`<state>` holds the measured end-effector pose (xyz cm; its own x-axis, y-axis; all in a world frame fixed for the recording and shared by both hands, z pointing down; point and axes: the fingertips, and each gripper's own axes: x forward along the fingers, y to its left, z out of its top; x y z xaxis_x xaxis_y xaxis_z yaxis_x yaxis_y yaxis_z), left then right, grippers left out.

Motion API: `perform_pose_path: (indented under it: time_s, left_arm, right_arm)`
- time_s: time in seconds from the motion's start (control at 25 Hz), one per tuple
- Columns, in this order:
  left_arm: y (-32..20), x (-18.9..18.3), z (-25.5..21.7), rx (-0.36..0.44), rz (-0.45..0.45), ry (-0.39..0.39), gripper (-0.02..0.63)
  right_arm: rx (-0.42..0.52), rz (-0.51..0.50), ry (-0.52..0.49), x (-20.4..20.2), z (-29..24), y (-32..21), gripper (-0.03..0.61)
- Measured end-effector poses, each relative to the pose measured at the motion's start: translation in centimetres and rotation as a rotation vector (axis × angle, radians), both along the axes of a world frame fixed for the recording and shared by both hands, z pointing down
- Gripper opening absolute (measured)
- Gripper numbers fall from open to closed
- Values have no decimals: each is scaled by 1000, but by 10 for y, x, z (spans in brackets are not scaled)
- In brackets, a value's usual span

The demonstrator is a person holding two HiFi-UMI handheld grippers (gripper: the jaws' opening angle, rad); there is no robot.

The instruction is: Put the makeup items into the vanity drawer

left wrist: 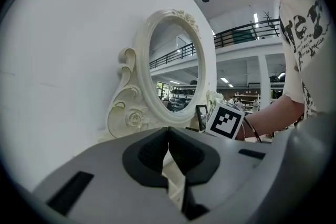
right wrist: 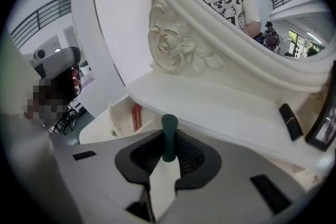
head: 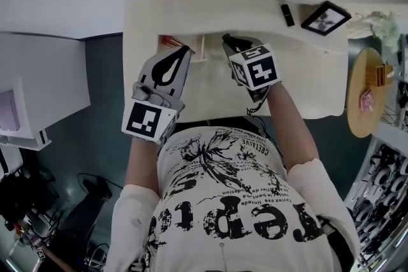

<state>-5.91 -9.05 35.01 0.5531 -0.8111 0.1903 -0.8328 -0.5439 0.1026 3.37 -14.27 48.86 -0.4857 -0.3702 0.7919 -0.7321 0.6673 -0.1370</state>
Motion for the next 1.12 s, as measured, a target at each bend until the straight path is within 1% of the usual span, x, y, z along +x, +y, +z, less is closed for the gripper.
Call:
perform_pose_path:
  time_s: [0.16, 0.32, 0.44, 0.56, 0.6, 0.68, 0.76, 0.84, 0.88, 1.04, 1.12]
  left_arm:
    - [17, -33, -7, 14, -33, -3, 14]
    - [34, -70, -9, 11, -84, -4, 14]
    - [45, -95, -6, 4, -126, -4, 14]
    - [56, -116, -3, -7, -164, -6, 14]
    - [59, -123, -1, -10, -176, -6, 14]
    - [63, -134, 3, -15, -198, -3, 14]
    - [65, -143, 6, -18, -215, 3, 14]
    - [68, -149, 7, -20, -225, 4, 14]
    - [69, -151, 6, -20, -225, 4, 14]
    - [70, -152, 3, -9, -205, 2, 14]
    - [69, -150, -1, 3, -188, 1, 14]
  right_arm:
    - [8, -40, -33, -44, -11, 12, 84]
    - [-3, -107, -48, -90, -14, 27, 92]
    - [-15, -146, -36, -118, -7, 35, 101]
    - [-36, -144, -19, -138, 1, 39, 129]
    - [-45, -144, -14, -143, 5, 40, 138]
    - [-56, -146, -11, -150, 10, 41, 183]
    - [-64, -142, -27, -157, 12, 41, 252]
    - [-71, -129, -58, -163, 10, 39, 345]
    - [-70, -123, -67, -165, 9, 39, 373]
    - [-47, -105, -68, -164, 1, 37, 368]
    - [-26, -91, -80, -161, -7, 37, 340]
